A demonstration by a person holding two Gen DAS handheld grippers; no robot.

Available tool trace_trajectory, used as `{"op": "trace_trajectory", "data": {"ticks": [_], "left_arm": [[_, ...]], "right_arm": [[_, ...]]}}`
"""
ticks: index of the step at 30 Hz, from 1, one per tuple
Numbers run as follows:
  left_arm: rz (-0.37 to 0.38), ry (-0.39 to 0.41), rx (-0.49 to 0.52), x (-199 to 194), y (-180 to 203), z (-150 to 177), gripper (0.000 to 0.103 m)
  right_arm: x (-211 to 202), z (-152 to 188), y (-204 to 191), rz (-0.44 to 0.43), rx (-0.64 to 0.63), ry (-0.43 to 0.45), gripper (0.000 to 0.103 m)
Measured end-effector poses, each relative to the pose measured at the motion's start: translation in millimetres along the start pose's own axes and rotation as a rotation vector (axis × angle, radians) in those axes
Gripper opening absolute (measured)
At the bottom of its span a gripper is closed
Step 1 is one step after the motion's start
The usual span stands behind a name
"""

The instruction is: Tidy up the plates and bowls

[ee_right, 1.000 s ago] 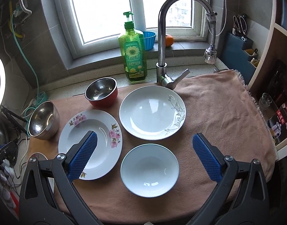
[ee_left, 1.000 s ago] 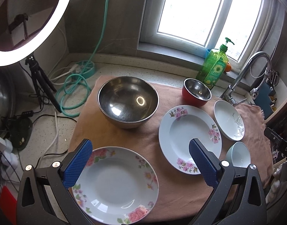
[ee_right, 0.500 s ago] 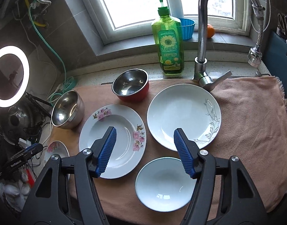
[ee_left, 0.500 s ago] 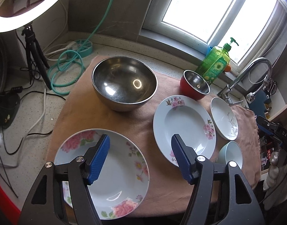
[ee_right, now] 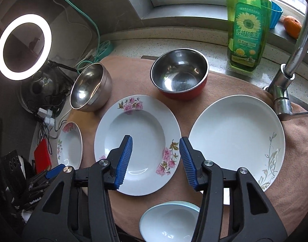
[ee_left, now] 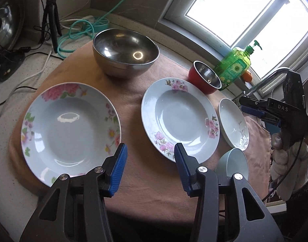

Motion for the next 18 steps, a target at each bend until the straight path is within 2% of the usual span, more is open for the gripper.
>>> {"op": "trace_trajectory", "data": {"ticks": [2,5,9,11,15,18], "left_arm": [[0.003,-0.014,-0.044,10,2,8,0.043],[0.017,-0.031,-0.118,25,1,17,0.037],[0.013,-0.018,-0.152,37,5,22,0.032],[0.021,-0.019,-0.158,44,8,20,0.027],[0.062,-0.006,-0.187,53,12,16,0.027],[0.054,0.001,-0.214,58,7,15,0.025]], "right_arm": [[9,-2,5,-0.008,-0.025,-0.029,0.047],[19,-5,15,-0.055,0.003,-0.066,0.047],[27,-13,22,-0.086,0.013,-0.089,0.047],[31,-19,23,-0.081,0.004,-0.091,0.047],[36,-26,21,-0.054,-0.042,-0.089,0.047],[40,-27,26,-0.040,-0.036,-0.073,0.046]]}}
Point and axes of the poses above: each gripper's, at about its wrist camera, not at the fingertips, and x roughly the way its jaws point, y to its right, z to its underside, the point moved 5 cm from there along x, roughly the way its jaws point, and after that the axes turned 8 degrees about -y, right-handed, at the moved point
